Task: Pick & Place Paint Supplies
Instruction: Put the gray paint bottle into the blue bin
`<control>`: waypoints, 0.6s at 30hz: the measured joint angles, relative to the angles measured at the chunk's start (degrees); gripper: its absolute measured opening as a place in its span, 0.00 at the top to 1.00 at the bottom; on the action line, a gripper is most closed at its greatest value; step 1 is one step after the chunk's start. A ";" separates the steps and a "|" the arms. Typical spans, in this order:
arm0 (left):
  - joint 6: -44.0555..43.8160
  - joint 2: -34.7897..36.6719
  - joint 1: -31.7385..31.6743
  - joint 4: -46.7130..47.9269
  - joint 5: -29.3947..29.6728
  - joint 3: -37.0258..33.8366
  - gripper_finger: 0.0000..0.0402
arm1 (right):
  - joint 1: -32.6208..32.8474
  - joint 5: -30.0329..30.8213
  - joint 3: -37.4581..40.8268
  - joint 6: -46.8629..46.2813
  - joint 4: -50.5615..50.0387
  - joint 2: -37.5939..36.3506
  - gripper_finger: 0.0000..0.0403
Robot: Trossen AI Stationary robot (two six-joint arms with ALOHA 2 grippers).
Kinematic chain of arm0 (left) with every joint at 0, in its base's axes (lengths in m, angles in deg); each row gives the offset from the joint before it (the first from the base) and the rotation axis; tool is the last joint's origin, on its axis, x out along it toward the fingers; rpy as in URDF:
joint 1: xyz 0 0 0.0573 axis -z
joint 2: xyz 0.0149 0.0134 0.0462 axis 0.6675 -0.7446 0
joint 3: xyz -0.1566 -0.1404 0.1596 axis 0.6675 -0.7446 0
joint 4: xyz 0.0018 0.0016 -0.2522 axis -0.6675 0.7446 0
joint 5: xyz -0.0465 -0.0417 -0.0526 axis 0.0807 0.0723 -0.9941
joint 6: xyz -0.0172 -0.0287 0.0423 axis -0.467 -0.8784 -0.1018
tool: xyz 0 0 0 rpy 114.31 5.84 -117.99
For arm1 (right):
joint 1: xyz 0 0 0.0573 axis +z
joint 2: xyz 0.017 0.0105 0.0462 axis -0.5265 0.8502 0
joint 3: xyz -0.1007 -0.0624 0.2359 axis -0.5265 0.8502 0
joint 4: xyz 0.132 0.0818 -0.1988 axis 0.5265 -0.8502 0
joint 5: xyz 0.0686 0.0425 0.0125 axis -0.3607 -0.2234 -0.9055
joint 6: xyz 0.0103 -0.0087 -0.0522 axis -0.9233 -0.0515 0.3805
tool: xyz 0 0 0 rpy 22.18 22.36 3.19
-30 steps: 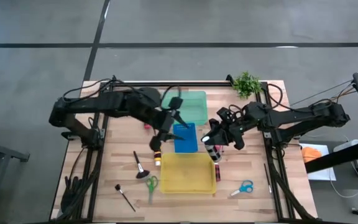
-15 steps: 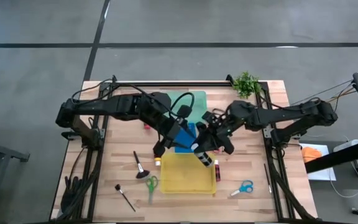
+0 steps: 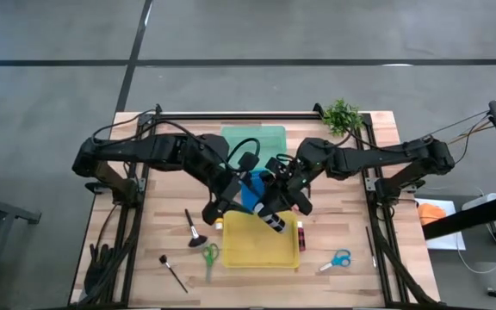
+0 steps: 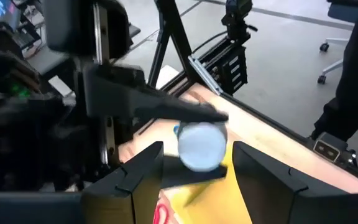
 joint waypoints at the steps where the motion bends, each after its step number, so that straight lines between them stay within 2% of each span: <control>1: 0.01 0.00 0.01 0.03 0.00 0.00 0.50 | -0.03 -0.03 0.00 -0.02 0.03 0.00 0.71; 18: 0.05 -0.02 0.20 -0.61 -0.02 -0.07 0.50 | -0.39 1.89 -0.07 -0.47 1.73 0.59 0.71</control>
